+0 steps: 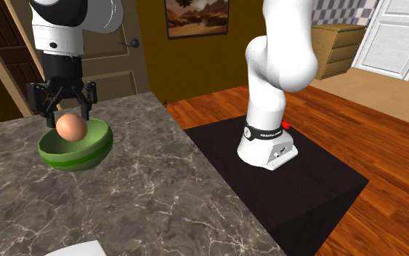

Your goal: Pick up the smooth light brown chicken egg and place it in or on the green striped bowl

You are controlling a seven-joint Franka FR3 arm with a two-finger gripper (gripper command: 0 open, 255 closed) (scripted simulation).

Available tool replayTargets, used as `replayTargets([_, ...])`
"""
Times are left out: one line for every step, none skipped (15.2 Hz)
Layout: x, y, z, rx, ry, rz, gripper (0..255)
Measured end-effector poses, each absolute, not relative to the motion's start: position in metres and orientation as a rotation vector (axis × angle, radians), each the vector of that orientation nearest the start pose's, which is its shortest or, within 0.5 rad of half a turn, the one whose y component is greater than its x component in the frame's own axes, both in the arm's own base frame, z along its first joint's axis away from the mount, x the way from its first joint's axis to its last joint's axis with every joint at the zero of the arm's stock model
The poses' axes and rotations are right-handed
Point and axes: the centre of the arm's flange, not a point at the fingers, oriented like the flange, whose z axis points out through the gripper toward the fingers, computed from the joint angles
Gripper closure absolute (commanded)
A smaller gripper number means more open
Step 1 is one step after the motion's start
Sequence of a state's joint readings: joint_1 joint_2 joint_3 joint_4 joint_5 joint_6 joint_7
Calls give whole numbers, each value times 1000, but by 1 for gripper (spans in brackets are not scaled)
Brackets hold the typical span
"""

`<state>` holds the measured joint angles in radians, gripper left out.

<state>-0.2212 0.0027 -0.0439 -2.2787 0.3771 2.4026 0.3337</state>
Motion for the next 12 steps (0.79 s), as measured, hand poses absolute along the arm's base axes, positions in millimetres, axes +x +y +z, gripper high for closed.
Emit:
replayTargets([511,-136,366,-2601,1199,-159,0])
replayTargets([511,-136,366,-2601,1199,-159,0])
replayTargets([511,-136,366,-2601,1199,-159,0])
replayTargets([511,-136,366,-2601,1199,-159,0])
replayTargets([511,-136,366,-2601,1199,-159,0])
replayTargets([510,-138,371,-2601,1198,-159,0])
replayTargets([509,-140,380,-2601,1199,-160,0])
replayTargets([506,-143,391,-2600,1198,-161,0])
replayTargets([504,-146,403,-2600,1198,-161,0])
replayTargets([502,-146,409,-2600,1199,-161,0])
replayTargets([501,-146,412,-2600,1199,-161,0])
replayTargets([501,-146,413,-2601,1199,-160,0])
